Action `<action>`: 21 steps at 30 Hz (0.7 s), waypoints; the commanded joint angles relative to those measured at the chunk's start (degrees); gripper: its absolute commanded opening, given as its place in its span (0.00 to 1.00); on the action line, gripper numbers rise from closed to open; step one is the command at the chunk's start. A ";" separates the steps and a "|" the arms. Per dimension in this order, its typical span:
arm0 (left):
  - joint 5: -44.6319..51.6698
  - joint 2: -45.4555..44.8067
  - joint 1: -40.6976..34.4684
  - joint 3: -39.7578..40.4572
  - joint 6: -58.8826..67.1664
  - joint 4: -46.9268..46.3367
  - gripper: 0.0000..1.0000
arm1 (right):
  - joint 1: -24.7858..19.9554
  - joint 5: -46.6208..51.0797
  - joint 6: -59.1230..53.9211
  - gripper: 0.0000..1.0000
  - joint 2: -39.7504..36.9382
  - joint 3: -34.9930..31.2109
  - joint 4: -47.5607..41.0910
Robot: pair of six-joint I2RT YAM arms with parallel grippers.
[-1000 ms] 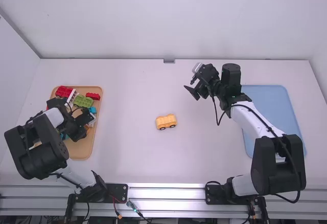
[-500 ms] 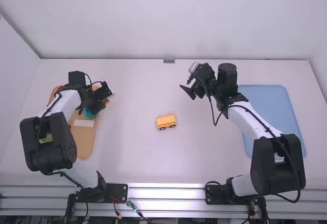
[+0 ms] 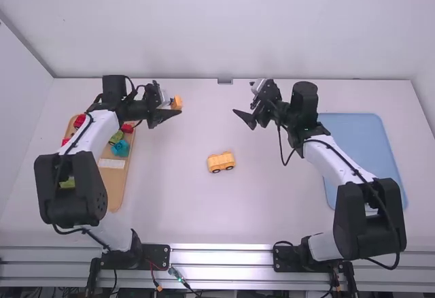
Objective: Assemble lego blocks to make yellow taxi
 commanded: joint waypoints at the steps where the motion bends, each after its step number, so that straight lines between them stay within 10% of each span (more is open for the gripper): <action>1: 20.74 0.66 -1.29 -0.28 -0.11 1.99 0.05 | -0.04 -8.13 6.58 0.99 0.35 1.73 4.39; 8: 26.73 0.66 -4.59 -2.25 -0.09 8.17 0.04 | 0.61 -22.77 21.68 0.99 8.02 4.11 21.29; 21: 13.77 3.52 -13.49 -2.25 -24.00 29.29 0.02 | 4.50 -31.98 16.96 0.99 11.39 8.46 21.62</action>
